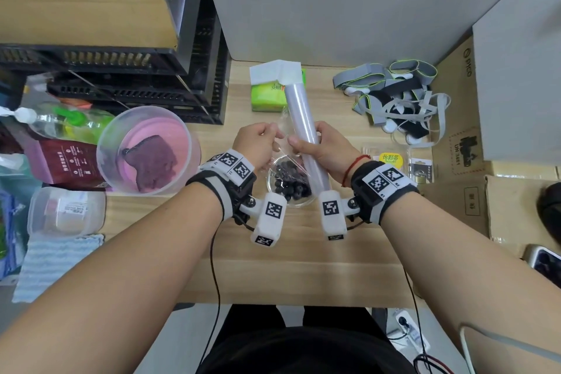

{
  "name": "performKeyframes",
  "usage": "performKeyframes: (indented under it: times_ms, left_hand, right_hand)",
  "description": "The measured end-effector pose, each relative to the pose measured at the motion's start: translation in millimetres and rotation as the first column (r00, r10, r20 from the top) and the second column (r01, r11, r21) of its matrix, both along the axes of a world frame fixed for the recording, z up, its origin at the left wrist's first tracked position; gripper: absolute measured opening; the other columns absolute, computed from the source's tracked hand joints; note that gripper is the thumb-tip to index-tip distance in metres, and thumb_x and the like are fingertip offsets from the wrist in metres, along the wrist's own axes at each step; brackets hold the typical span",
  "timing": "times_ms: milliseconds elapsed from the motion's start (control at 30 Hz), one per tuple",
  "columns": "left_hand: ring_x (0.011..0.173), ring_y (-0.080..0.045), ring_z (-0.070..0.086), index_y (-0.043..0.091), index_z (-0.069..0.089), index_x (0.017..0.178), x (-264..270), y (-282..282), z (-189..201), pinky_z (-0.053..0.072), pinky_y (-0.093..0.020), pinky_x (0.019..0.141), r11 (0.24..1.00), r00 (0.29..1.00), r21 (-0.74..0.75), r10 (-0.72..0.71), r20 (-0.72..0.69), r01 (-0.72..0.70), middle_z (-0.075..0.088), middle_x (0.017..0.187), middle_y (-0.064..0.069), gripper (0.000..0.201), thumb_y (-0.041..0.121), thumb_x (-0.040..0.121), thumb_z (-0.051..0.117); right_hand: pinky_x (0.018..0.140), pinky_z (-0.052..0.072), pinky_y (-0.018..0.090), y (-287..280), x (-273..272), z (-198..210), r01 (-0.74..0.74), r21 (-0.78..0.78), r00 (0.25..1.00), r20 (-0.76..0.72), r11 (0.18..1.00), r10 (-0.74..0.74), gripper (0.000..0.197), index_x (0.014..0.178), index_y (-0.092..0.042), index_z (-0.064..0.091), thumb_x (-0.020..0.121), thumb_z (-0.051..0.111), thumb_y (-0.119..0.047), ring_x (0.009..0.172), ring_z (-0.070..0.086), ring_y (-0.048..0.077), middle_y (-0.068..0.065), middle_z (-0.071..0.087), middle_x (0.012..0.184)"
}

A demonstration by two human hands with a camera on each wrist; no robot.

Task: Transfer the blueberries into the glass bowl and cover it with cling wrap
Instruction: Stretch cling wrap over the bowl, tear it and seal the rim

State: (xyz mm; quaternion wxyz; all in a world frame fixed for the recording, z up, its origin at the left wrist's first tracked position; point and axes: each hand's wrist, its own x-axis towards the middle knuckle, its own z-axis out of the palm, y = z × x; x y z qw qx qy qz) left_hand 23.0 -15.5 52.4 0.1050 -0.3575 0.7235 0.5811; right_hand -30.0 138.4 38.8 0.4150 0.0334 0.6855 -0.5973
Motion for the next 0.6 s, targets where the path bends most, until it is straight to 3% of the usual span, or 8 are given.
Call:
performKeyframes:
  times_ms: [67,167,300,433,567,600]
  left_hand:
    - [0.045,-0.016,0.044,0.021,0.062,0.074,2.6,-1.4,-4.9,0.035,-0.025,0.048,0.993,1.000,-0.120,-0.012,-0.006,0.012,0.051,0.059,0.001,0.034,0.030,0.100,0.044]
    - [0.054,-0.022,0.045,0.011,0.064,0.082,5.7,-1.7,-9.0,0.037,-0.028,0.053,0.984,1.000,-0.179,-0.003,-0.015,0.000,0.048,0.060,0.001,0.035,0.031,0.102,0.041]
    - [0.056,-0.014,0.044,0.014,0.059,0.080,11.1,-8.8,-13.7,0.035,-0.027,0.052,0.970,0.999,-0.242,-0.018,-0.035,0.009,0.052,0.067,0.008,0.031,0.027,0.103,0.041]
    - [0.059,-0.014,0.045,0.014,0.058,0.080,22.5,-15.0,-26.6,0.035,-0.027,0.054,0.954,0.999,-0.295,-0.049,-0.005,0.045,0.052,0.067,0.007,0.030,0.024,0.101,0.041]
    - [0.065,-0.018,0.047,0.012,0.060,0.082,40.3,-15.7,-42.3,0.035,-0.030,0.060,0.943,0.997,-0.325,-0.063,0.038,0.072,0.055,0.072,0.003,0.030,0.022,0.101,0.038]
    - [0.066,-0.018,0.047,0.013,0.059,0.081,44.7,-15.1,-46.8,0.035,-0.030,0.060,0.939,0.996,-0.334,-0.075,0.049,0.088,0.056,0.072,0.003,0.030,0.021,0.101,0.038]
  right_hand:
    - [0.053,0.055,0.032,-0.7,-0.8,-2.6,0.043,-0.005,0.998,0.041,0.999,-0.043,0.037,0.112,-0.005,0.046,0.088,0.072,-0.013,0.055,0.062,0.019,0.009,0.064,0.079]
    - [0.064,0.059,0.040,2.2,-2.6,-11.6,0.116,0.026,0.992,0.037,0.993,-0.117,0.028,0.101,-0.004,0.053,0.083,0.074,-0.011,0.064,0.058,0.025,0.009,0.059,0.076]
    - [0.054,0.054,0.025,16.0,-0.3,-13.4,0.152,0.024,0.981,0.116,0.988,-0.154,0.022,0.098,-0.010,0.062,0.083,0.076,-0.015,0.062,0.055,0.016,0.005,0.055,0.078]
    - [0.071,0.061,0.040,30.0,3.0,-26.8,0.156,0.036,0.961,0.224,0.987,-0.160,0.039,0.108,-0.005,0.057,0.078,0.081,-0.014,0.073,0.062,0.021,0.012,0.059,0.088]
    - [0.060,0.054,0.024,41.8,14.0,-37.1,0.108,0.139,0.983,0.131,0.984,-0.126,0.037,0.100,-0.009,0.060,0.079,0.082,-0.030,0.066,0.060,0.012,0.002,0.065,0.082]
    - [0.061,0.053,0.025,45.5,17.8,-40.5,0.093,0.153,0.984,0.136,0.984,-0.114,0.041,0.097,-0.010,0.062,0.076,0.082,-0.038,0.066,0.061,0.013,0.002,0.065,0.081]
